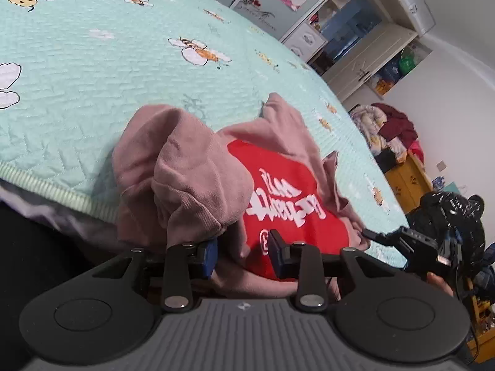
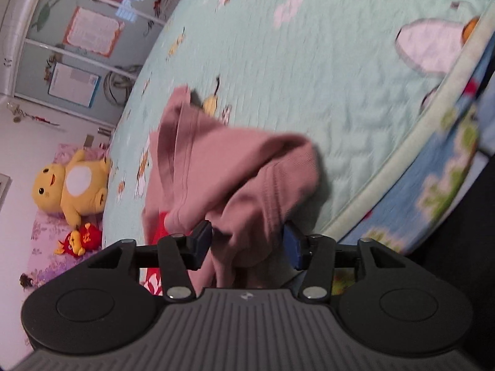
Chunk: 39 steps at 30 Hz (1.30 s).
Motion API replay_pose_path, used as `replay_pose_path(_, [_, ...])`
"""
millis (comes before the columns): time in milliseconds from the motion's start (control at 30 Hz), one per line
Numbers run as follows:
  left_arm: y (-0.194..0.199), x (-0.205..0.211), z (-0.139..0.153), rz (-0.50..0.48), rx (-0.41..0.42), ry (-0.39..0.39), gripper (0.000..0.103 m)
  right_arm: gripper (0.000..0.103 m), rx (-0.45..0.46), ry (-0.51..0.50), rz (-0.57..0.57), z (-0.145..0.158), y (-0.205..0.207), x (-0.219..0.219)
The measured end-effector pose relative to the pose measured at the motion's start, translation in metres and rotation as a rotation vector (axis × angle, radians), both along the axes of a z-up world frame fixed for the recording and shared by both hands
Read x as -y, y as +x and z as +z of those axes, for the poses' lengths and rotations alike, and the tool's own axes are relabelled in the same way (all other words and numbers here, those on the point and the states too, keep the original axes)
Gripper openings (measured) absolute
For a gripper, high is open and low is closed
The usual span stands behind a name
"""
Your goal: Fold clothes
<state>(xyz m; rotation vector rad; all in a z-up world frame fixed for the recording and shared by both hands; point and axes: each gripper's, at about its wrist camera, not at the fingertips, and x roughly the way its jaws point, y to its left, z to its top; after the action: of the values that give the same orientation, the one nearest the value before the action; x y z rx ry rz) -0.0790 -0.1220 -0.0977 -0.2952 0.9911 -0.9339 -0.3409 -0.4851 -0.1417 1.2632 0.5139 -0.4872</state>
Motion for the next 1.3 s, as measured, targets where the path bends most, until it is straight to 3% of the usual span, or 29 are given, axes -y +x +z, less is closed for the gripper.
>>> replay_pose_path(133, [-0.004, -0.009, -0.003, 0.008, -0.015, 0.004, 0.036, 0.052, -0.009, -0.032, 0.002, 0.002, 0.002, 0.000])
replay_pose_path(433, [-0.009, -0.025, -0.004, 0.060, -0.044, 0.010, 0.036, 0.038, -0.006, -0.046, 0.013, 0.002, 0.004, 0.004])
replay_pose_path(800, [-0.001, -0.022, -0.011, 0.090, -0.044, 0.035, 0.041, 0.044, -0.001, 0.012, -0.003, -0.006, 0.001, 0.004])
replay_pose_path(867, [0.004, -0.013, -0.011, 0.079, -0.033, 0.030, 0.034, 0.042, -0.007, -0.020, 0.012, -0.002, 0.003, 0.000])
replay_pose_path(900, [0.005, -0.008, -0.007, 0.068, -0.012, 0.026, 0.017, 0.036, -0.011, -0.043, 0.023, 0.000, 0.005, -0.002])
replay_pose_path(933, [0.006, -0.003, -0.002, 0.058, 0.012, 0.023, 0.009, 0.027, -0.013, -0.066, 0.034, 0.004, 0.006, -0.004])
replay_pose_path(1033, [0.016, 0.015, 0.020, 0.026, 0.086, -0.011, 0.003, 0.014, 0.003, -0.142, 0.062, 0.021, 0.014, -0.003])
replay_pose_path(1133, [0.038, 0.040, 0.065, -0.007, 0.204, -0.079, 0.003, 0.012, 0.052, -0.200, 0.071, 0.051, 0.029, 0.010])
replay_pose_path(1300, [0.081, 0.082, 0.183, 0.006, 0.432, -0.246, 0.003, 0.011, 0.253, -0.393, -0.006, 0.157, 0.048, 0.040])
